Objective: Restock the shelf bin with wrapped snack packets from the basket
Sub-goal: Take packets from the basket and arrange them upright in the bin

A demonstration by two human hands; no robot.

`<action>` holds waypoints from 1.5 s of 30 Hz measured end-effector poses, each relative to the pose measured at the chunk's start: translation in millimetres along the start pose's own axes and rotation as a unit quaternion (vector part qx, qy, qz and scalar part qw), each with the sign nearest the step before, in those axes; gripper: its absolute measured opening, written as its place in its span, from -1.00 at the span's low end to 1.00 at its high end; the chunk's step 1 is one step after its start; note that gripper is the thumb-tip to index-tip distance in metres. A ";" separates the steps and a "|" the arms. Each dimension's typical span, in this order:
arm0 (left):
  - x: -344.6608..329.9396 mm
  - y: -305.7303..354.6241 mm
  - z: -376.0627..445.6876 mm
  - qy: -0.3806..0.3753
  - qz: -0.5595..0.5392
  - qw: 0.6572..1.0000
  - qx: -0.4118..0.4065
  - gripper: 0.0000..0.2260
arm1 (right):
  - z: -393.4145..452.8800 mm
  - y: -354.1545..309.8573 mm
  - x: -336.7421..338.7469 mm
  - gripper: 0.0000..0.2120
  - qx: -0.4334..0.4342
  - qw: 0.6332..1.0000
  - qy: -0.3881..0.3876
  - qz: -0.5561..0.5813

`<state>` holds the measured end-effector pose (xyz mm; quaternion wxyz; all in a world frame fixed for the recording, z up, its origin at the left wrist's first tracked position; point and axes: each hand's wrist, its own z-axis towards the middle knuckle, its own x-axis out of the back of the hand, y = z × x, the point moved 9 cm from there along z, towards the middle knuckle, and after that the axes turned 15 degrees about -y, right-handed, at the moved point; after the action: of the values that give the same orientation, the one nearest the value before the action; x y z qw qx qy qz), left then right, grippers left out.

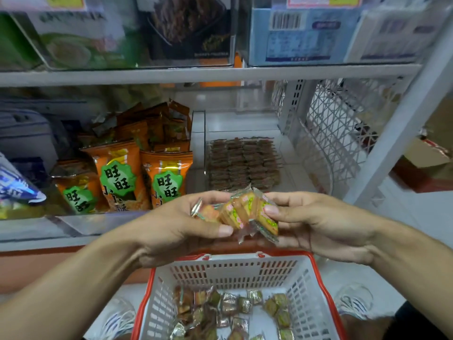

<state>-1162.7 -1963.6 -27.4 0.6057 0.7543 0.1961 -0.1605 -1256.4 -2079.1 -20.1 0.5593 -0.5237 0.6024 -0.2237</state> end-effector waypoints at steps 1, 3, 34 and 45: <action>0.1 -1.0 1.7 0.012 -0.004 1.000 -0.009 -0.55 | 0.5 -0.5 -1.6 -0.62 0.010 1.000 -0.002 0.004; -4.9 -2.5 7.2 0.014 -0.004 1.000 -0.024 -0.68 | 0.6 -0.3 -0.3 -0.55 0.018 1.000 0.017 -0.017; -4.1 -28.5 47.5 0.176 -0.056 0.981 -0.054 -0.46 | 23.2 -74.9 107.6 -0.59 -0.228 0.552 0.267 -0.757; -1.3 -26.2 43.7 0.179 -0.161 0.969 -0.060 -0.78 | 37.2 -51.4 164.7 -0.45 -0.269 0.685 0.359 -0.574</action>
<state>-1176.9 -2001.4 -58.5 0.5710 0.6916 0.4293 -0.1063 -1174.3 -2230.5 -58.8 -0.1024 -0.7747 0.3733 -0.5000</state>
